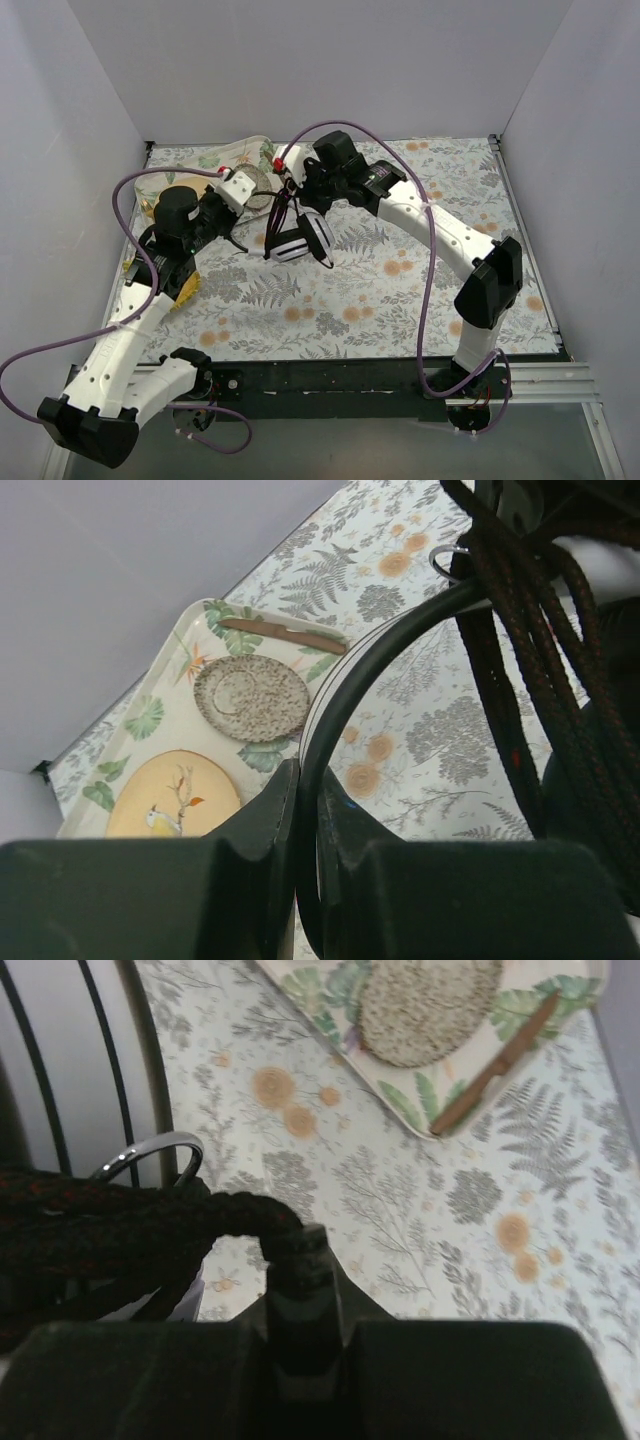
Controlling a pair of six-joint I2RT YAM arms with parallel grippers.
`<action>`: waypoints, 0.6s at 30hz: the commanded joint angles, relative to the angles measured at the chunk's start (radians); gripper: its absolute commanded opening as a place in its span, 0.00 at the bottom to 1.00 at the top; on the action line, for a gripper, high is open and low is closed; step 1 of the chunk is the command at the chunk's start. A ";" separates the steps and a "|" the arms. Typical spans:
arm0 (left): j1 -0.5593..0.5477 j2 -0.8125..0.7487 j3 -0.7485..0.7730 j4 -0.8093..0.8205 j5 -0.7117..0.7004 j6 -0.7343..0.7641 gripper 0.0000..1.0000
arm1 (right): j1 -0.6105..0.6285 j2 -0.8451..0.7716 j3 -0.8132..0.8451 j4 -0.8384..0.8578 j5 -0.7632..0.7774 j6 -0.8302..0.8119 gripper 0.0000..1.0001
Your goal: Wrap the headphones
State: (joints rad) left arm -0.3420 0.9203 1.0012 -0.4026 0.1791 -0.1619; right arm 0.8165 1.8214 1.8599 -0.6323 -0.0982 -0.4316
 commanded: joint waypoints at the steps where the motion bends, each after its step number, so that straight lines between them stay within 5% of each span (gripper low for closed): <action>1: -0.011 -0.026 0.088 -0.165 0.282 -0.148 0.00 | -0.111 -0.063 -0.097 0.322 -0.211 0.151 0.01; 4: -0.011 -0.009 0.151 -0.168 0.327 -0.223 0.00 | -0.132 -0.103 -0.222 0.457 -0.351 0.206 0.05; 11: -0.011 0.028 0.228 -0.156 0.372 -0.346 0.00 | -0.137 -0.135 -0.372 0.679 -0.551 0.329 0.34; 18: -0.011 0.031 0.231 -0.117 0.270 -0.441 0.00 | -0.146 -0.188 -0.566 0.934 -0.621 0.483 0.41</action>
State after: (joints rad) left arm -0.3534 0.9779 1.1797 -0.5808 0.4435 -0.4877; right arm 0.6754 1.6882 1.3731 0.0624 -0.6426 -0.0860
